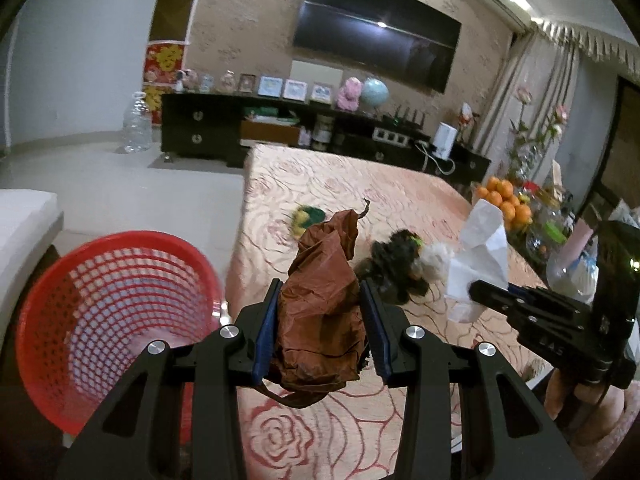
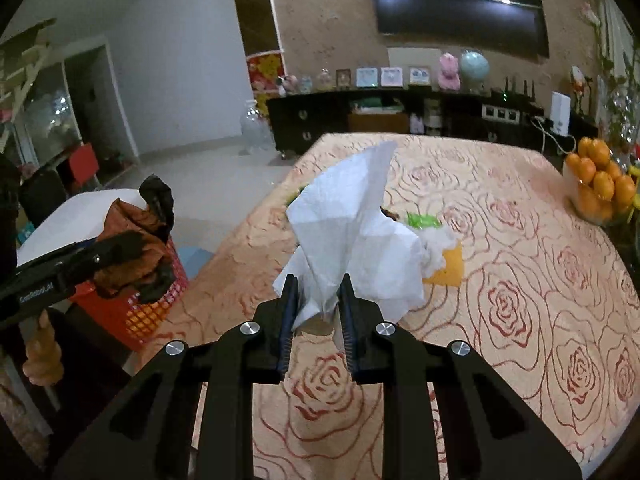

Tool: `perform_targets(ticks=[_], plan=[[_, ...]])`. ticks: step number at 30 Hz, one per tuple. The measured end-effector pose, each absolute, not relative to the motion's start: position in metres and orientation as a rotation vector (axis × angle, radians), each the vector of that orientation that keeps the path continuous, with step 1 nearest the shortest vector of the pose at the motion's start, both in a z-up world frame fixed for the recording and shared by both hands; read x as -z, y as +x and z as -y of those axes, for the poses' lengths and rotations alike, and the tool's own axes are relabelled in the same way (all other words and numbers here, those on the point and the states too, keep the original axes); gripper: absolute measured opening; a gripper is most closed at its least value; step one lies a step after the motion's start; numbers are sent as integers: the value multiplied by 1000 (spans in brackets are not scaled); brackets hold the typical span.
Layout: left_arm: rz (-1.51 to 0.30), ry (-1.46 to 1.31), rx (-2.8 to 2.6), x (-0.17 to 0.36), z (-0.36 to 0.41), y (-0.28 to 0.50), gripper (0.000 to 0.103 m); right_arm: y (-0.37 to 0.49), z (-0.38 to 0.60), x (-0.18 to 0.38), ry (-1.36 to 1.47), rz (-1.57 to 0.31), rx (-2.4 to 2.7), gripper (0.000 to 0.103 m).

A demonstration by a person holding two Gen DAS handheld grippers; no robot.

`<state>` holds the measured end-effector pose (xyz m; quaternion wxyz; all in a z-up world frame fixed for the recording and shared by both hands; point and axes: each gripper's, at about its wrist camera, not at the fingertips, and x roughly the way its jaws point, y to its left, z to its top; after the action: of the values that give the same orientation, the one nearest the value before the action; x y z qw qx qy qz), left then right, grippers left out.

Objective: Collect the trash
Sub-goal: 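Carry both items over the red wastebasket and open both grippers to drop them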

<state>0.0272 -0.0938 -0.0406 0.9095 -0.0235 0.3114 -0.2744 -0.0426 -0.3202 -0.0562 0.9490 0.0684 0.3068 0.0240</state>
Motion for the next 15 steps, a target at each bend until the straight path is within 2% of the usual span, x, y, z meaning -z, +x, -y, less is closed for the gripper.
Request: perform_targets(ticks=[15], plan=[[-558,-67,382,8,33,29,38,-19,265,14,75,-557,-162,21]])
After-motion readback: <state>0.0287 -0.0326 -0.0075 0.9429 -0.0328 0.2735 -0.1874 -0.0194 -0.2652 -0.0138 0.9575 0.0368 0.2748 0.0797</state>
